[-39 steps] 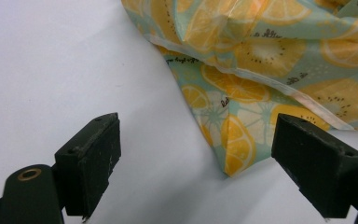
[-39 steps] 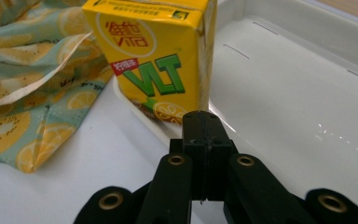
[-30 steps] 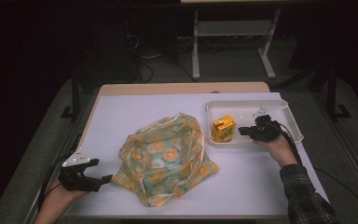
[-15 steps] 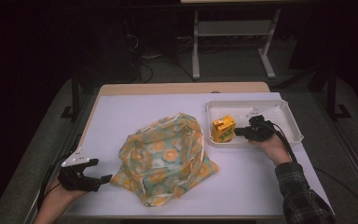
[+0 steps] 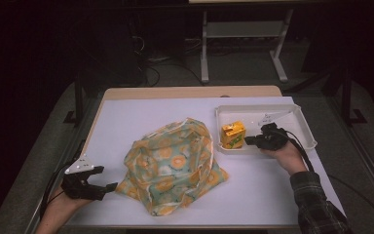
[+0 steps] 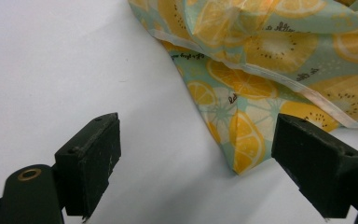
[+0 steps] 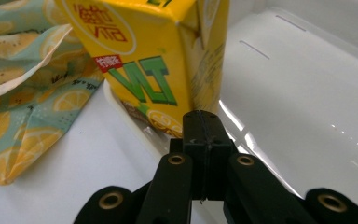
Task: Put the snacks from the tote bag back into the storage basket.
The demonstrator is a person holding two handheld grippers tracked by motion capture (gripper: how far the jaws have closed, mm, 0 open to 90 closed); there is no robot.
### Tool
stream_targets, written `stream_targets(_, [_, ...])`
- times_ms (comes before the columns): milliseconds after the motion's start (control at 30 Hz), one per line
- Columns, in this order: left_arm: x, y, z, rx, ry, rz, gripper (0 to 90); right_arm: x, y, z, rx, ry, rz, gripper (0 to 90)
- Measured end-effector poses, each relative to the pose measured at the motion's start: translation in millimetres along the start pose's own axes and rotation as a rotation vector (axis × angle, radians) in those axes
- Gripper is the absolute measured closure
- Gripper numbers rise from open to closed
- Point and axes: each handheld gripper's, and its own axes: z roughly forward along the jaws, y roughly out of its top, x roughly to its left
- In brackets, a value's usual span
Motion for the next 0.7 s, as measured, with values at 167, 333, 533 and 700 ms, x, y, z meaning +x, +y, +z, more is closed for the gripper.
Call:
stream_targets(167, [0.5, -0.2, -0.2, -0.002, 0.000, -0.002, 15.2, -1.4, 1.9, 1.0, -0.008, -0.036, -0.006, 90.0])
stream_targets(333, [0.7, -0.6, 0.1, 0.004, -0.001, -0.001, 15.2, -2.5, 2.3, 6.1, 0.000, -0.036, -0.011, 90.0])
stream_targets(533, [1.1, -1.0, 0.1, 0.005, -0.002, -0.004, 15.2, -1.0, 1.5, 4.2, 0.011, -0.019, -0.021, 90.0])
stream_targets(700, [0.6, -0.6, 1.1, 0.003, -0.003, -0.002, 15.2, 1.6, 0.2, 2.1, 0.022, -0.004, -0.026, 90.0])
